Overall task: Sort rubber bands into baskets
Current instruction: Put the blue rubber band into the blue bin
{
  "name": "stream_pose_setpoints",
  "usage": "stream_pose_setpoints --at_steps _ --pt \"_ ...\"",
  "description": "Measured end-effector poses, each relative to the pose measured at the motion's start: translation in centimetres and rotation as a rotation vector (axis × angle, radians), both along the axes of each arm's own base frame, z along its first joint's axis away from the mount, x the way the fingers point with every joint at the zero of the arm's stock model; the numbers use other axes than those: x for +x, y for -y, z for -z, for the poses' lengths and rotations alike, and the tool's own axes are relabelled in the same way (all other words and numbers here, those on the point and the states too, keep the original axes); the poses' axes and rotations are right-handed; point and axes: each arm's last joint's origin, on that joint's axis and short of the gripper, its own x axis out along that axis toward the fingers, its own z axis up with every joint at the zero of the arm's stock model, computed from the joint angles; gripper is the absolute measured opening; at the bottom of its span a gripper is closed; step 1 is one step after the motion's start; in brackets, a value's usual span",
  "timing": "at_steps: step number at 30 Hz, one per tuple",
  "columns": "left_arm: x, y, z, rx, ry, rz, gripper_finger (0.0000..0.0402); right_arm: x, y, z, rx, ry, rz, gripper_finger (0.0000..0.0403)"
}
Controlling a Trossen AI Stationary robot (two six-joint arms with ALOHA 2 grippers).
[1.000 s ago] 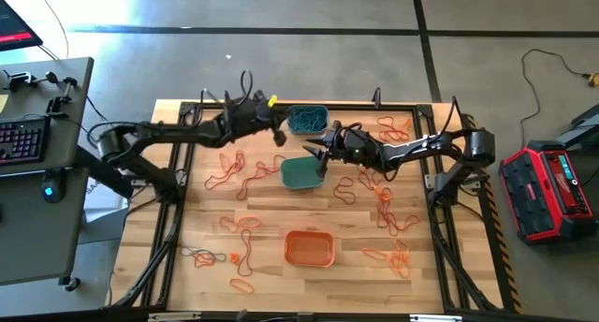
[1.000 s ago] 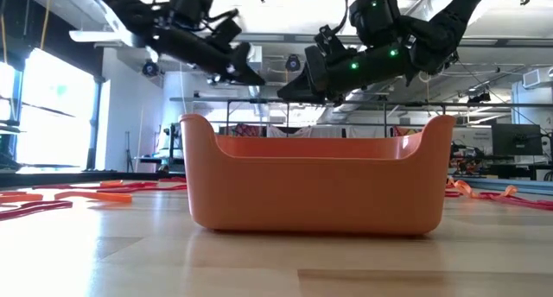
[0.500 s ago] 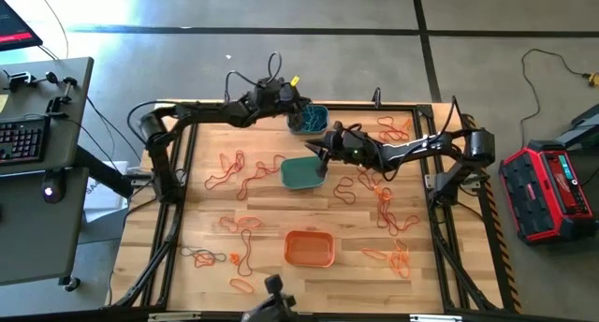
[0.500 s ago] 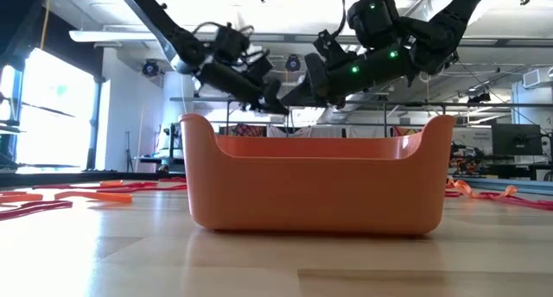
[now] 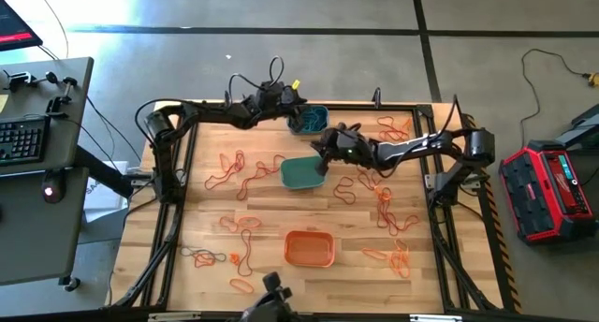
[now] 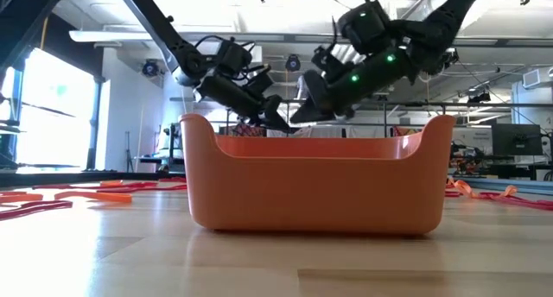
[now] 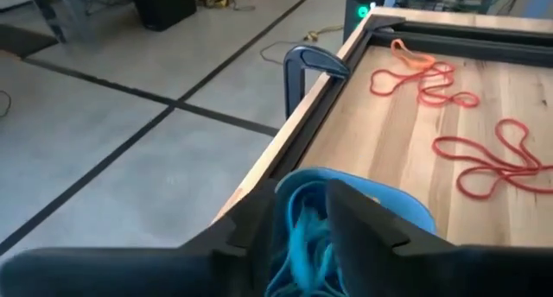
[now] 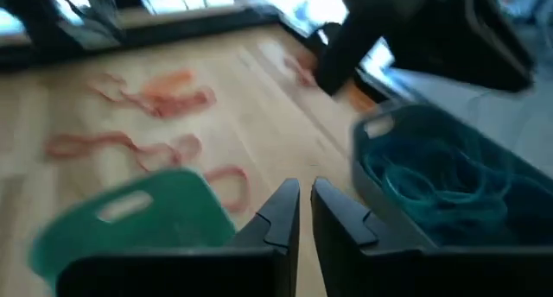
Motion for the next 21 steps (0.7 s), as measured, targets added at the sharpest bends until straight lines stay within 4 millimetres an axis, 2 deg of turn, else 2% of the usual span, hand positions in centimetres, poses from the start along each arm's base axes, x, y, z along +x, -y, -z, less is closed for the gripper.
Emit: stream_pose_setpoints --at_steps 5,13,16,21 --pt "-0.8 0.3 0.4 0.020 0.091 -0.001 0.0132 0.7 1.6 -1.6 -0.006 -0.119 0.072 0.0022" --pt "-3.1 2.0 -0.4 0.064 0.160 0.003 0.0143 1.3 6.5 -5.6 0.105 -0.150 0.098 0.0022" --pt "-4.5 3.0 -1.0 0.094 0.218 0.013 0.0143 2.1 8.1 -5.9 0.154 -0.170 0.047 0.0022" --pt "-6.9 4.9 -1.8 0.086 0.300 0.057 0.0143 4.1 10.6 -4.2 0.257 -0.298 0.021 0.0022"
